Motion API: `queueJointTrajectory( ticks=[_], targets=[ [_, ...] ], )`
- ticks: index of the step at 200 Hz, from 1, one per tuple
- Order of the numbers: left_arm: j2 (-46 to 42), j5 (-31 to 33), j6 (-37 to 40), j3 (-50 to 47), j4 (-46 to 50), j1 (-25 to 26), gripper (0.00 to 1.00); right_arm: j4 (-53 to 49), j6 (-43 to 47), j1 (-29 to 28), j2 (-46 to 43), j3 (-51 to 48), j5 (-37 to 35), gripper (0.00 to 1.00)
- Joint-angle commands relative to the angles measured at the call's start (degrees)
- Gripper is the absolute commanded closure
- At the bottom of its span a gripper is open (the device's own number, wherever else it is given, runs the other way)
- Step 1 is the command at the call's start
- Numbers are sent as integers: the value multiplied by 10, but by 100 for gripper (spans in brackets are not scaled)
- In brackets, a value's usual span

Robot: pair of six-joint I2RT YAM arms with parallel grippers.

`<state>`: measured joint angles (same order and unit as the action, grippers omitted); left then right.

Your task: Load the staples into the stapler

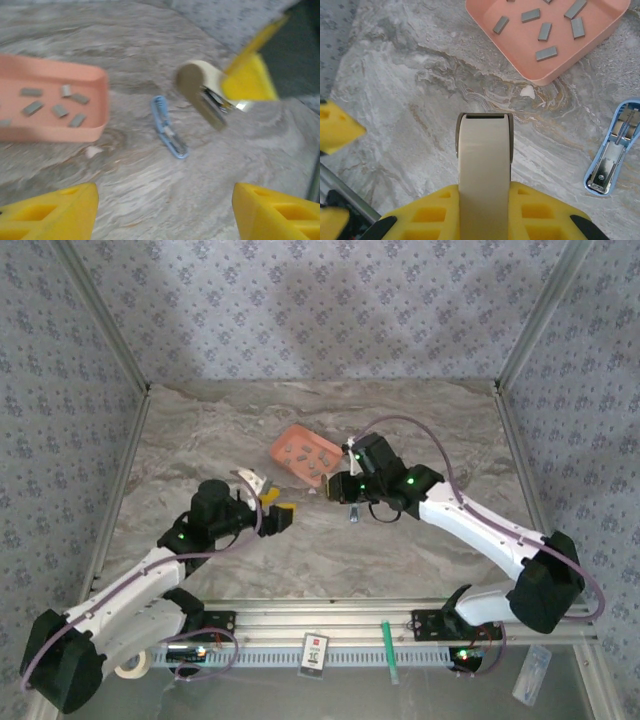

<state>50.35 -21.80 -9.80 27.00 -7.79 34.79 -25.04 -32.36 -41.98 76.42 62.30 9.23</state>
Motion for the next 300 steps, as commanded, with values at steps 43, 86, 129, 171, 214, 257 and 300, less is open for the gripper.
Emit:
queueJointTrajectory(
  ticks=[43,86,129,171,214,257,300],
  targets=[
    [79,-11,82,38,-76,54,32,62,-5,11,-29,-9,92,100],
    [121,1,71,54,-120,63,32,75,-8,5,-34,-16,108,100],
    [142,-13,70,63,-145,67,30,87,-5,2,-36,-23,123,100],
    [158,8,81,78,-118,68,35,86,1,2,-40,-22,137,100],
    [153,92,83,77,-99,67,42,56,9,2,-50,-21,139,100],
    [150,139,86,74,-77,63,43,28,11,6,-60,-22,143,100],
    [147,159,91,73,-61,51,43,7,3,9,-59,-22,169,100]
  ],
)
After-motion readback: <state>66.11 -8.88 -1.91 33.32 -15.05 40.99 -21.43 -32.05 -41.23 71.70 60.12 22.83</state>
